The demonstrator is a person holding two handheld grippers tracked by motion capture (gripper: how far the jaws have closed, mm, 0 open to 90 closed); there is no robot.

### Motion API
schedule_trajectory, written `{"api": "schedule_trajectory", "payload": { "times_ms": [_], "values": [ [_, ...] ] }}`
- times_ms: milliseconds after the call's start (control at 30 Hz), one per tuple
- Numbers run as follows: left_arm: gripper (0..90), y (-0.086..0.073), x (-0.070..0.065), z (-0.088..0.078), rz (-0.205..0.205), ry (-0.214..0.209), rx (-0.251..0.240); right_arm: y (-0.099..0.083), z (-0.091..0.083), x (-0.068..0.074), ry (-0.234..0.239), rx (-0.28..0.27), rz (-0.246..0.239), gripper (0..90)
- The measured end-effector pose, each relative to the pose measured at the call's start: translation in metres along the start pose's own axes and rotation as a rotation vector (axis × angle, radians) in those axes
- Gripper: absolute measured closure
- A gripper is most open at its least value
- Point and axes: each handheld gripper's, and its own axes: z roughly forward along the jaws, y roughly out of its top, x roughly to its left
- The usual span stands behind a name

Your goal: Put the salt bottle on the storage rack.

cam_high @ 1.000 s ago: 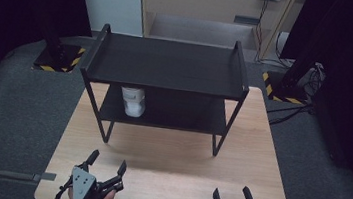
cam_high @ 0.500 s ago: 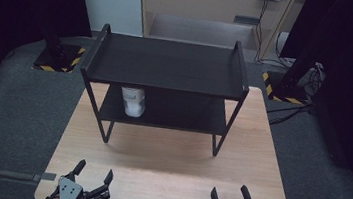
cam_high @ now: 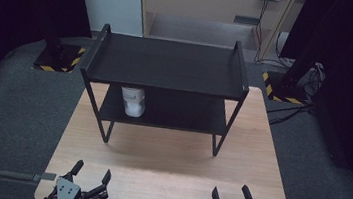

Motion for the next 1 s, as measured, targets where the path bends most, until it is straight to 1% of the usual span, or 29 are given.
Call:
{"api": "schedule_trajectory", "payload": {
  "times_ms": [200, 400, 1000],
  "values": [
    [8.0, -0.0002, 0.0011, 0.0006, 0.000, 0.006, 0.006, -0.0029, 0.0004, -0.0004, 0.004, 0.002, 0.004, 5.1],
    [8.0, 0.0001, 0.0016, -0.0007, 0.004, 0.018, -0.001, -0.0036, -0.0002, -0.0009, 0.002, 0.001, 0.007, 5.1],
    [8.0, -0.0011, 0.0045, 0.0015, -0.005, 0.018, 0.010, -0.0044, 0.0029, -0.0016, 0.007, 0.010, 0.008, 5.3]
  ]
}}
